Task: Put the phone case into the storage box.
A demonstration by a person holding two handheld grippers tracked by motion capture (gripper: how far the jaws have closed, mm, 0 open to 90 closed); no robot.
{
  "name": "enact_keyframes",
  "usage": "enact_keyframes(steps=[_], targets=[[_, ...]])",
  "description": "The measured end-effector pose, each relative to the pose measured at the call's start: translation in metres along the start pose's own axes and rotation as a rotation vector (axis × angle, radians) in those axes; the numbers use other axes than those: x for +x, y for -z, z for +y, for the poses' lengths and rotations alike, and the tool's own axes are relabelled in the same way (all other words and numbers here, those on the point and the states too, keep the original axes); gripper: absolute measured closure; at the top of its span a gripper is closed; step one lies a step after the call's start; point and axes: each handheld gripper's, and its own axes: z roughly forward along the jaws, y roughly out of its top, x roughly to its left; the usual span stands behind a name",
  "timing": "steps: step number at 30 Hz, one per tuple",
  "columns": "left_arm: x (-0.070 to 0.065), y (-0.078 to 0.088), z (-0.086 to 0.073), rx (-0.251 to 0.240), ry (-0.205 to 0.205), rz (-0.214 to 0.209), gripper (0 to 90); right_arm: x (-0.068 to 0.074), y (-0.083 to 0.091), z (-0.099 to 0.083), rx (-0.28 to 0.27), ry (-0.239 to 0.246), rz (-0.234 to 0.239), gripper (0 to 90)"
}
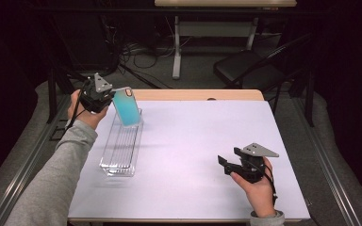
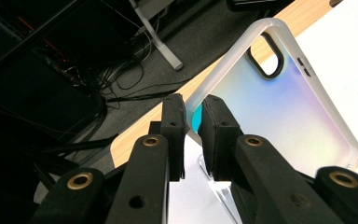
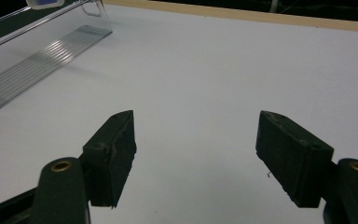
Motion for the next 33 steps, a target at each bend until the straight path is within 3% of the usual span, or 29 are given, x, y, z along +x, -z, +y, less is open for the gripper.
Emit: enact_keyframes(steps=[20,33], targets=[[0.014,-0.018,-0.008,0.003,0.015,0.035,80.3,-0.006,-0.001,-0.005,0.004,-0.013,-0.018,26.9],[0.016,-0.03,-0.01,-0.006,-0.024,0.059,80.4,-0.006,0.0,-0.006,0.01,-0.022,-0.022,27.0]])
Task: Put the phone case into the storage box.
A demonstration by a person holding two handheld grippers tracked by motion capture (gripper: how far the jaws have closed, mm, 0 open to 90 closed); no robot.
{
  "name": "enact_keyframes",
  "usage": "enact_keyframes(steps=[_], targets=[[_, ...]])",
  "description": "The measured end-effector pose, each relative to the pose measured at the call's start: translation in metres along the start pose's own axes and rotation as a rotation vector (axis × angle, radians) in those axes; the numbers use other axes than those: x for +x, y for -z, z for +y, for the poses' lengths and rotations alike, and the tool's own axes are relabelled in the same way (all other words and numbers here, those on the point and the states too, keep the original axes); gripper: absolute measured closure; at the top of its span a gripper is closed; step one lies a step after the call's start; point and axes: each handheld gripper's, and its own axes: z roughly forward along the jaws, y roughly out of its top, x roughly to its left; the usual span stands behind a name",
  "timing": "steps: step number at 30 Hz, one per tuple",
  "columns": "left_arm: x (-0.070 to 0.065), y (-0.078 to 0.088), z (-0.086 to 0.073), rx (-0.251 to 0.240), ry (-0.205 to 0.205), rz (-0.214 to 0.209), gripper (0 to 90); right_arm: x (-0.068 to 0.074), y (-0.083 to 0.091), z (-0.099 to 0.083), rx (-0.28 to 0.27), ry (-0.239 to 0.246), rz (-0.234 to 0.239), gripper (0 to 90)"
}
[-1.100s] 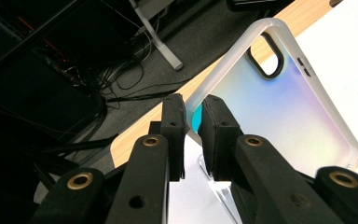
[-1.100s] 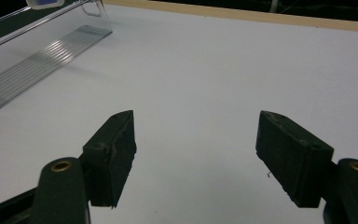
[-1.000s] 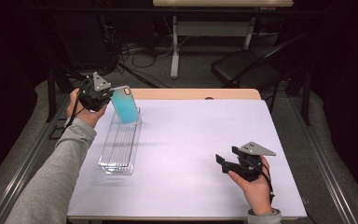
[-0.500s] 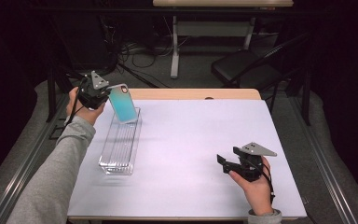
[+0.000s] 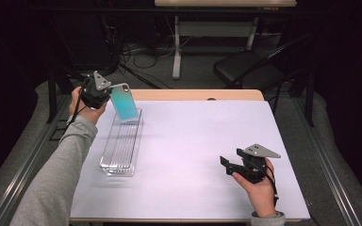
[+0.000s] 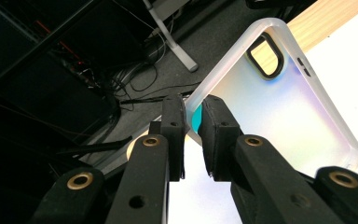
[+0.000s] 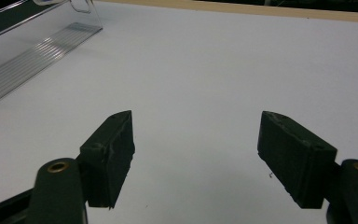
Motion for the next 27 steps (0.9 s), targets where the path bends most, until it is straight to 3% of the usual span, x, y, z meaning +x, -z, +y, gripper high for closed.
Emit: enact_keyframes(steps=[15,27], targets=[[0.0,-0.0047,-0.0016,-0.047,-0.045,0.044,80.4,-0.0001,0.0001,-0.0004,-0.005,0.002,-0.004,26.9],[-0.0048,-0.0089,-0.0036,-0.063,-0.113,0.072,80.4,-0.0006,-0.0001,-0.001,-0.007,0.006,-0.005,27.0]])
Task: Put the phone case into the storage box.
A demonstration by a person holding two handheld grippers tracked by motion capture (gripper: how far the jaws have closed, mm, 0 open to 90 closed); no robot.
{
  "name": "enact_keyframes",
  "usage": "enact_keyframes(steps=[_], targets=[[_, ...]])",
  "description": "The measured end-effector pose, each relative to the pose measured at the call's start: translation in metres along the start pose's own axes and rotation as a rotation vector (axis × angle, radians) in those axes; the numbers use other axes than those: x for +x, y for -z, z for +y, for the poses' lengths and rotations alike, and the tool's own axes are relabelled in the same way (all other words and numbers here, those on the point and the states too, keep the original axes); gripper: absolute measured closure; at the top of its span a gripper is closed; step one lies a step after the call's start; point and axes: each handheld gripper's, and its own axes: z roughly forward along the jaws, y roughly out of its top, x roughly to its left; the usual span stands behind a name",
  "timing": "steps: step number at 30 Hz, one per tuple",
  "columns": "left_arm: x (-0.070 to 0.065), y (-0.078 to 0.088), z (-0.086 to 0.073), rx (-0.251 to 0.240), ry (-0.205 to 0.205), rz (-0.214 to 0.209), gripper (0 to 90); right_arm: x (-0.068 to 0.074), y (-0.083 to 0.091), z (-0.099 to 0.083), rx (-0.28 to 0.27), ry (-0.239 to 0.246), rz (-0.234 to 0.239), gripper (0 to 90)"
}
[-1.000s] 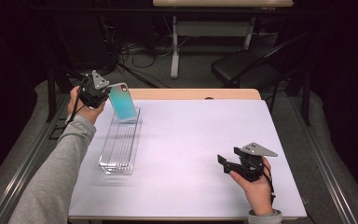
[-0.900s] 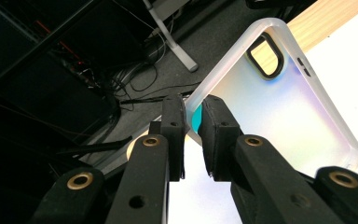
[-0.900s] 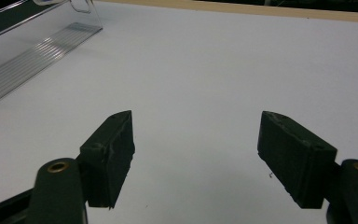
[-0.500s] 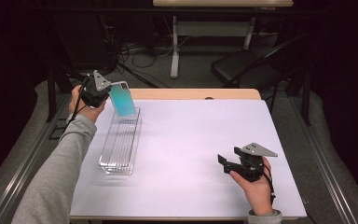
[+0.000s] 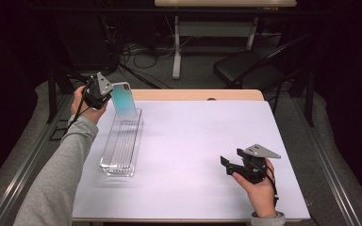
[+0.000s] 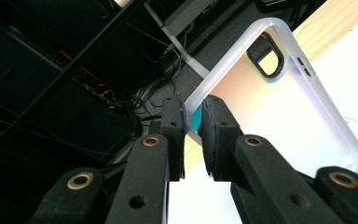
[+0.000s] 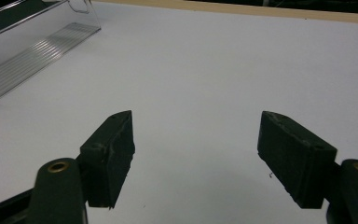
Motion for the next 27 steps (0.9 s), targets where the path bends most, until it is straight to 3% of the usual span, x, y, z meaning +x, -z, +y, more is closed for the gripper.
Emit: enact_keyframes(steps=[27], targets=[[-0.015,-0.013,-0.014,-0.05,-0.106,0.002,80.4,0.0,-0.002,-0.002,0.008,-0.004,-0.004,27.1]])
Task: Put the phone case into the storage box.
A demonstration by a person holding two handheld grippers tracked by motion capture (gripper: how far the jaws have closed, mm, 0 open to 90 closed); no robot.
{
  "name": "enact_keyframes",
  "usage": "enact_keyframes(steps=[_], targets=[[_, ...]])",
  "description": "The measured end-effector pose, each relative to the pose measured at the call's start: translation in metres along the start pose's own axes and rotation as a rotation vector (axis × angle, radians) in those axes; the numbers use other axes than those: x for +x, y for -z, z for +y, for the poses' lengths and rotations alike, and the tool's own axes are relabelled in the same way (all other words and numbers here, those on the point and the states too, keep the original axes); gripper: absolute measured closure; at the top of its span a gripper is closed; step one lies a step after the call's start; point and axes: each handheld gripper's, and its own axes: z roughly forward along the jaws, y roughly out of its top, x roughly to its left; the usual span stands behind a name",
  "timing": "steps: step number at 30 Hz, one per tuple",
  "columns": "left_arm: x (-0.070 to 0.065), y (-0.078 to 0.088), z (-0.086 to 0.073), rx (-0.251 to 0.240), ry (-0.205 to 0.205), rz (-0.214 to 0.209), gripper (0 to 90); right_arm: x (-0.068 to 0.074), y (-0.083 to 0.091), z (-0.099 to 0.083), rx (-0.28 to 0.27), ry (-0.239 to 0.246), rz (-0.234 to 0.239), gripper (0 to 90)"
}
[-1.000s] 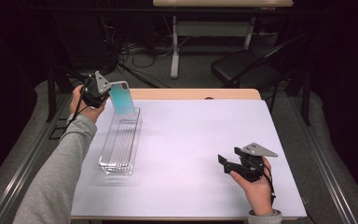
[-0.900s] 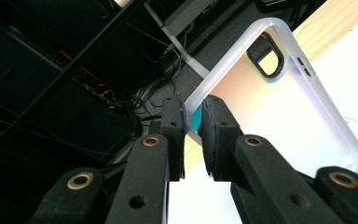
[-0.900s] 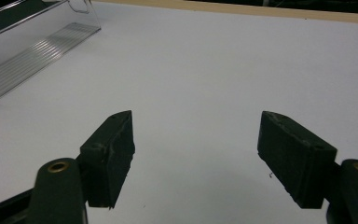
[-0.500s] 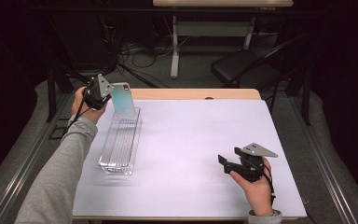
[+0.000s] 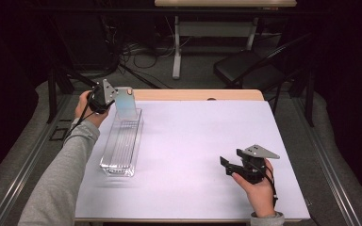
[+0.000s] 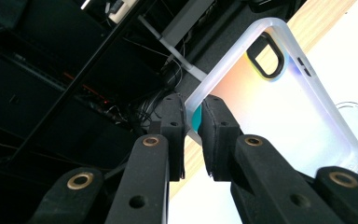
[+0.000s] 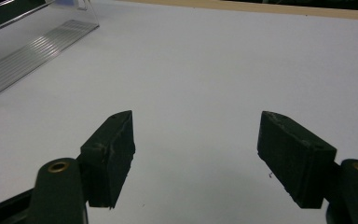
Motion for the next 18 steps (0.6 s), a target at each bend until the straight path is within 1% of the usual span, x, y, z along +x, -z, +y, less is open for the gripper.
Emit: enact_keyframes(steps=[6,12,15,18], targets=[[-0.0047,-0.0029,0.0012,-0.002,-0.025,0.003,80.4,-0.001,0.0001,-0.0003,-0.002,-0.003,-0.001,27.1],[-0.007,-0.0035,0.0018,-0.011,-0.039,0.006,80.4,-0.001,0.0006,-0.0003,-0.002,0.0,-0.004,27.1],[-0.0078,-0.0047,0.0011,-0.016,-0.041,0.0,80.4,-0.0009,0.0005,-0.0003,-0.001,0.006,-0.003,27.0],[-0.0086,-0.0056,0.0001,-0.009,-0.044,-0.003,80.4,-0.0003,0.0004,-0.0003,0.0,0.004,-0.001,27.0]])
